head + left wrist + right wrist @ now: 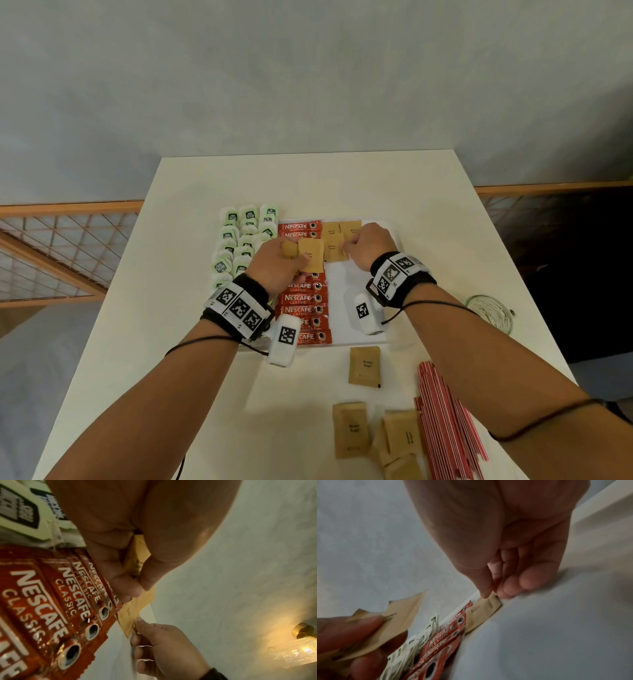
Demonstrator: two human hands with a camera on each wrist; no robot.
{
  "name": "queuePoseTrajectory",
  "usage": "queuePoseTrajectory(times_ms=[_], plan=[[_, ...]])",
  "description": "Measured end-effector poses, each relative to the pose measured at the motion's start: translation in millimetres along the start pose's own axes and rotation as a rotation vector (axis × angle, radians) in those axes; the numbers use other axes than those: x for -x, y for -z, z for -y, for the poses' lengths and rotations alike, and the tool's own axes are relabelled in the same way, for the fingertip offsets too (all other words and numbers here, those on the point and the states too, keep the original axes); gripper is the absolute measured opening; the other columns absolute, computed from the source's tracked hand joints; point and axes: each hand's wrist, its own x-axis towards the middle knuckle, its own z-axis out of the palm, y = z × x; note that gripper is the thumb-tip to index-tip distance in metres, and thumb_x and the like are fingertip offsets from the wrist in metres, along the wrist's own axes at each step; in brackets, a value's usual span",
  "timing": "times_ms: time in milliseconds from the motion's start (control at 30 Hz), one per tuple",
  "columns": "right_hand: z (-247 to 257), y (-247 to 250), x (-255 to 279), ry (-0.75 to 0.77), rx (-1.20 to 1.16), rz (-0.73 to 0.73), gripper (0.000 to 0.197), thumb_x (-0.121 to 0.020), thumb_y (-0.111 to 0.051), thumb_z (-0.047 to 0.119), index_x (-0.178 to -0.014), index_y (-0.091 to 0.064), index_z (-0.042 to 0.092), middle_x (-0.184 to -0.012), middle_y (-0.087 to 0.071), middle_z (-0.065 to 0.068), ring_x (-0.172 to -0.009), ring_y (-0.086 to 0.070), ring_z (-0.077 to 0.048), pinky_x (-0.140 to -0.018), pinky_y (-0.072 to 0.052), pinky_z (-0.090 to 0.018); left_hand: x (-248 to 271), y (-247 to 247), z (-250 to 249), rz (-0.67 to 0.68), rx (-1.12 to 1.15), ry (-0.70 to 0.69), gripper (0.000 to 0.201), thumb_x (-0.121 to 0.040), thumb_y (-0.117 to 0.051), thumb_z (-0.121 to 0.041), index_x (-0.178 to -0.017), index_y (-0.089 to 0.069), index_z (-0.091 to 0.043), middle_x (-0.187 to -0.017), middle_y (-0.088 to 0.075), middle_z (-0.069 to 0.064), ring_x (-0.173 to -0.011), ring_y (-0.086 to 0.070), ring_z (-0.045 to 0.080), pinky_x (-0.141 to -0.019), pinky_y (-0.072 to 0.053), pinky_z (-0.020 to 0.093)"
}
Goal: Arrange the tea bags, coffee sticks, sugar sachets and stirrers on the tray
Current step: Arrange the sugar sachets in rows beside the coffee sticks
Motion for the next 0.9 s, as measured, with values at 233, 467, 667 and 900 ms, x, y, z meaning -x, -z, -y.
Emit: queuePoseTrajectory(times_ms=[233,467,667,900], plan=[[-1,7,27,0.242,-0.266,0.12,0.031,-0.102,-0.053,0.031,-0.08,-0.067,0.014,-0.079,-0.071,-0.006,-0.06,-0.064,-0.011,-0.054,-0.045,-0.025,2,-2,-3,0.028,0.07,0.003,0.017,-0.094,-0.065,-0.002,-0.109,-0.058,-0.002,-0.086,-0.07,0.014,-0.066,-0.07,0.018,-0.053,-0.056,0.023],[-9,2,40,0.37,-0.379,0.198,0.038,-0.095,-0.07,0.025,-0.131,-0.06,0.022,-0.093,-0.068,0.001,-0.071,-0.065,-0.007,-0.066,-0.047,-0.016,5,-9,-5,0.066,-0.036,-0.021,0.024,-0.085,-0.078,-0.008,-0.104,-0.062,-0.005,-0.079,-0.07,0.019,-0.058,-0.064,0.016,-0.047,-0.05,0.019],[-21,1,43,0.26,-0.511,0.206,0.003,-0.095,-0.069,0.018,-0.094,-0.072,0.018,-0.083,-0.07,-0.008,-0.069,-0.063,-0.01,-0.054,-0.044,-0.011,5,-15,-3,0.034,0.064,0.022,0.023,-0.087,-0.073,0.001,-0.107,-0.062,-0.002,-0.08,-0.07,0.016,-0.057,-0.067,0.015,-0.051,-0.056,0.023],[-32,27,14,0.115,-0.389,0.036,0.012,-0.097,-0.065,0.021,-0.098,-0.073,0.012,-0.068,-0.065,0.001,-0.058,-0.058,-0.006,-0.055,-0.041,-0.015,2,-18,-2,0.016,0.081,0.081,0.022,-0.084,-0.064,0.009,-0.099,-0.067,-0.006,-0.093,-0.073,0.018,-0.077,-0.069,0.024,-0.079,-0.062,0.04]])
